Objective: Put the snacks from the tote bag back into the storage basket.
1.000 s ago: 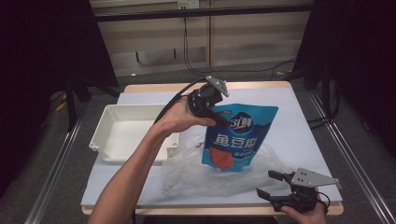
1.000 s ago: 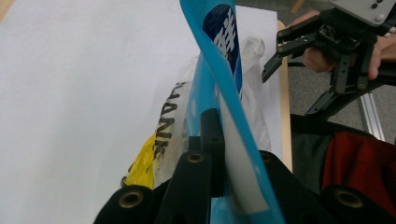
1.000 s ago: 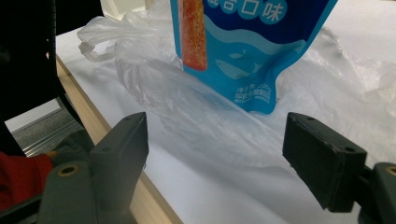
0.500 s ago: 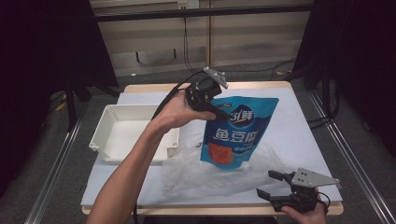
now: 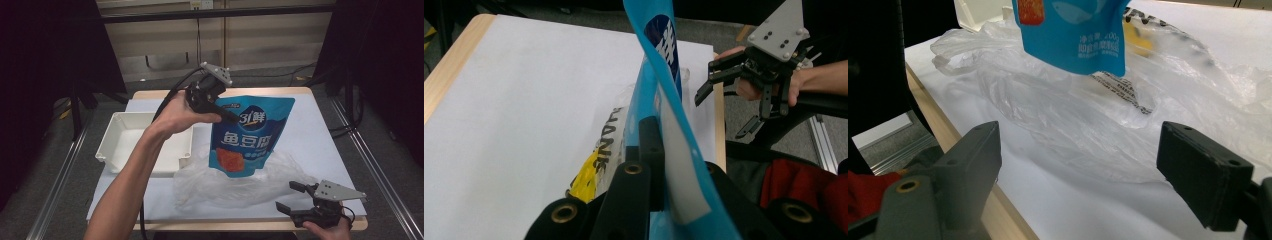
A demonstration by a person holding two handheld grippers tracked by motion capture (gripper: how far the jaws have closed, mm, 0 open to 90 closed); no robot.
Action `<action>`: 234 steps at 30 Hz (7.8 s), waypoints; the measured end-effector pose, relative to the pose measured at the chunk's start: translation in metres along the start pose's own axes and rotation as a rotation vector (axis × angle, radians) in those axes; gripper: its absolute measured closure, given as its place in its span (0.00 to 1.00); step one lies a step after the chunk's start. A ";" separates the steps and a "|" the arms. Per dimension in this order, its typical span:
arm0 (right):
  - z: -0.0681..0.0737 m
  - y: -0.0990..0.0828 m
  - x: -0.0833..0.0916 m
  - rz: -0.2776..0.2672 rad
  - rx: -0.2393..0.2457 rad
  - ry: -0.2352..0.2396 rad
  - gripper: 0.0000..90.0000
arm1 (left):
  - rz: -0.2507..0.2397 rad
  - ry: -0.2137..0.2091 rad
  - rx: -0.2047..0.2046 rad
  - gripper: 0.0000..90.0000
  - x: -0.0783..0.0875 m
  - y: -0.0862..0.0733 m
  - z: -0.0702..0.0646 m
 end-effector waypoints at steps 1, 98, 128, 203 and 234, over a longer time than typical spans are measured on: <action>0.000 0.000 0.000 0.000 0.001 -0.002 0.20 | -0.005 0.016 -0.001 1.00 0.003 0.000 0.000; -0.001 0.000 -0.003 0.009 -0.003 0.002 0.19 | -0.065 0.350 0.263 1.00 0.159 -0.121 0.074; -0.001 0.001 0.000 -0.017 -0.007 0.008 0.10 | -0.098 0.351 0.338 1.00 0.120 -0.167 0.098; -0.003 0.001 -0.003 -0.011 -0.005 0.014 0.07 | -0.131 0.572 0.570 0.04 0.094 -0.226 0.115; -0.005 0.004 0.000 -0.032 -0.008 -0.021 0.08 | -0.169 0.682 0.517 0.04 0.121 -0.264 0.038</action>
Point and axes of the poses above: each handheld gripper's, and its own axes: x roughly backward along the jaws, y roughly out of its top, z roughly to its left, the point moved 2 cm from there along -x, roughly forward along the jaws, and after that the axes turned 10 degrees about -x, right-handed, at the moved point
